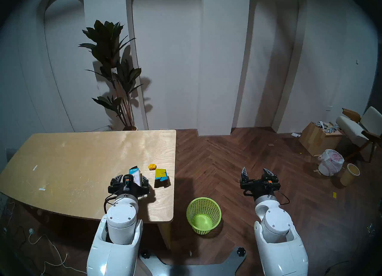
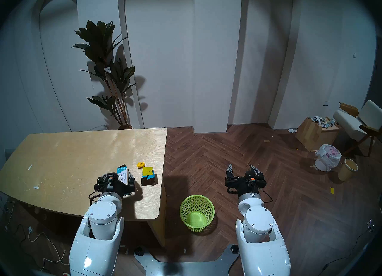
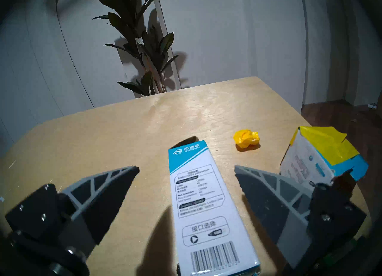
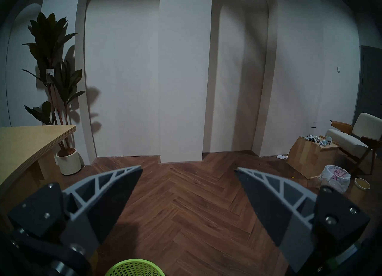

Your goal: Put the trash into the trash bin on the ground

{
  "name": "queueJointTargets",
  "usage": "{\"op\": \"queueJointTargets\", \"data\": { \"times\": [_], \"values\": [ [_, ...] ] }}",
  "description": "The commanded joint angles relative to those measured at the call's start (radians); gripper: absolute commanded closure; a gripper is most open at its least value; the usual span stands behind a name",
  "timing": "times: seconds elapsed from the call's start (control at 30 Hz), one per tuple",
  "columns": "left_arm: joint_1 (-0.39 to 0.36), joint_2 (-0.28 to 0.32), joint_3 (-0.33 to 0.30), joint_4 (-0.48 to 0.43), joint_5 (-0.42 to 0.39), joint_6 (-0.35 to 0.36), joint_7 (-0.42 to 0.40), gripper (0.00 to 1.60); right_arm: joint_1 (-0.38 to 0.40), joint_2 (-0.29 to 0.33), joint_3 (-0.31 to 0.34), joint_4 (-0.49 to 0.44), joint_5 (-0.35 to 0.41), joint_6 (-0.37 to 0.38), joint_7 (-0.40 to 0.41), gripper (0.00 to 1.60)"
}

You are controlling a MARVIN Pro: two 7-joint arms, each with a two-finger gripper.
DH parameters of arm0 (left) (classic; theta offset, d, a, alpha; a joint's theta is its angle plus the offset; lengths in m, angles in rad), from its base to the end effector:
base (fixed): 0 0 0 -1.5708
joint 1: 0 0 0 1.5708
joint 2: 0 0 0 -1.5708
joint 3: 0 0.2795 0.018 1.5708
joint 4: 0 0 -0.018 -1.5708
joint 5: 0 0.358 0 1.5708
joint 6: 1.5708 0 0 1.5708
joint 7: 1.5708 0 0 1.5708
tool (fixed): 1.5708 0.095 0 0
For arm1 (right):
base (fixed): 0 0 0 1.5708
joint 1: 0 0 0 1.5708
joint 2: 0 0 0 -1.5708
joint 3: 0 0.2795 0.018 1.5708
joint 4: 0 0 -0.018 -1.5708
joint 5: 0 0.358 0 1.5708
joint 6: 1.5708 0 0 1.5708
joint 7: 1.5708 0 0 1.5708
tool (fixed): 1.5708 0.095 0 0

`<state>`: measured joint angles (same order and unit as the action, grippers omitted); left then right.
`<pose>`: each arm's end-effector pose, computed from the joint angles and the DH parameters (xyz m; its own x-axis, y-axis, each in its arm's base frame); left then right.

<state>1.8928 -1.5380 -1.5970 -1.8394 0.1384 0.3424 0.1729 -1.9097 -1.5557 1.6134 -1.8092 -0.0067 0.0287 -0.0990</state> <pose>0.3713 0.0393 -0.3401 0.3868 -0.1603 0.9081 0.1655 -0.9567 -0.2393 0.3716 -0.0320 -0.3348 0.1292 0.0303 0.9912 -0.1323 -0.9901 0.0475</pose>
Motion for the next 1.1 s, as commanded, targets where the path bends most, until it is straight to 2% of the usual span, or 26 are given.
{"op": "queueJointTargets", "data": {
  "times": [0.0, 0.47, 0.5, 0.53, 0.57, 0.6, 0.63, 0.73, 0.97, 1.07],
  "values": [
    [-0.045, -0.003, -0.003, 0.027, -0.016, -0.015, -0.010, 0.00, 0.002, -0.011, -0.007, -0.027, -0.002, -0.017, -0.009, 0.00],
    [-0.086, 0.001, 0.000, 0.089, -0.046, -0.041, -0.023, 0.00, 0.004, -0.022, -0.016, -0.019, 0.002, -0.029, -0.025, 0.00],
    [-0.088, 0.002, 0.001, 0.092, -0.045, -0.042, -0.022, 0.25, 0.005, -0.022, -0.017, -0.018, 0.001, -0.030, -0.026, 0.00],
    [-0.091, 0.003, 0.002, 0.096, -0.045, -0.042, -0.022, 0.90, 0.005, -0.022, -0.018, -0.018, 0.001, -0.031, -0.028, 0.00],
    [-0.094, 0.003, 0.002, 0.100, -0.047, -0.043, -0.022, 1.08, 0.006, -0.023, -0.018, -0.017, 0.001, -0.032, -0.030, 0.00],
    [-0.097, 0.003, 0.001, 0.106, -0.048, -0.045, -0.021, 1.41, 0.007, -0.024, -0.020, -0.015, -0.001, -0.033, -0.033, 0.00],
    [-0.103, 0.004, 0.000, 0.114, -0.048, -0.048, -0.018, 1.60, 0.009, -0.026, -0.022, -0.013, -0.004, -0.034, -0.040, 0.00],
    [-0.108, 0.011, 0.002, 0.115, -0.038, -0.058, -0.010, 1.60, 0.010, -0.025, -0.024, -0.012, -0.006, -0.035, -0.045, 0.00],
    [-0.135, 0.044, 0.009, 0.047, -0.019, -0.065, -0.017, 1.60, 0.015, -0.024, -0.023, -0.005, -0.002, -0.035, -0.056, 0.00],
    [-0.177, 0.059, 0.019, 0.019, -0.008, -0.060, -0.024, 1.60, 0.026, -0.011, 0.010, 0.004, 0.002, -0.034, -0.072, 0.00]
  ]
}}
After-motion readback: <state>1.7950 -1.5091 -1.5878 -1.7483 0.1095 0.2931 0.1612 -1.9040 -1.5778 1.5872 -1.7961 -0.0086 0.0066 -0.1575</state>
